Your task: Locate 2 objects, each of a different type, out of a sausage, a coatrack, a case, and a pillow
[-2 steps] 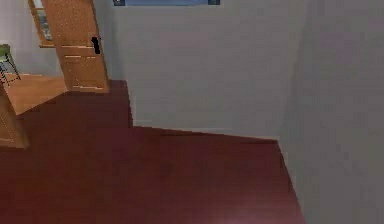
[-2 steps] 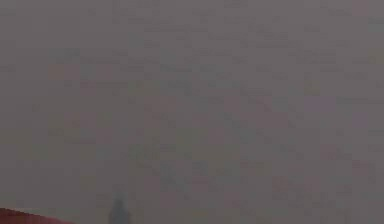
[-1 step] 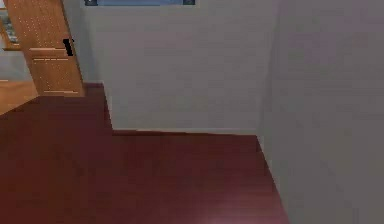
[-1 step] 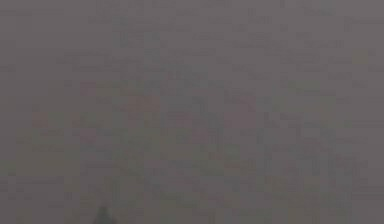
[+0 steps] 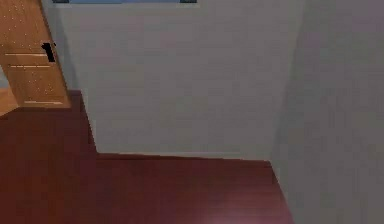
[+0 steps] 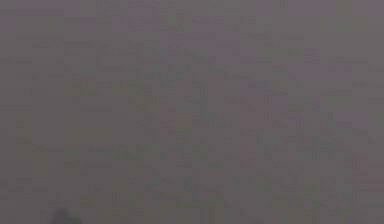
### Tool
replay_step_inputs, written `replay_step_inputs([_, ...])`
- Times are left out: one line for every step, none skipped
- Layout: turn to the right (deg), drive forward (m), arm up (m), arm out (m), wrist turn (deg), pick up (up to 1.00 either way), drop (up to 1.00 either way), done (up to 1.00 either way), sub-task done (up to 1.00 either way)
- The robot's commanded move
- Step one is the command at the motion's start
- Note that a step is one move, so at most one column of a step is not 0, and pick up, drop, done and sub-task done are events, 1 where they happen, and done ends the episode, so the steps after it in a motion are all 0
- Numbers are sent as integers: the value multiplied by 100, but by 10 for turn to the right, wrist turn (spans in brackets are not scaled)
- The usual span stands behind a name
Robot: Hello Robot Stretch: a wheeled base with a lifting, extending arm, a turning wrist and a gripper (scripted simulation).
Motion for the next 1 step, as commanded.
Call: replay_step_inputs([-360,0,0,0,0,0,0,0,0])
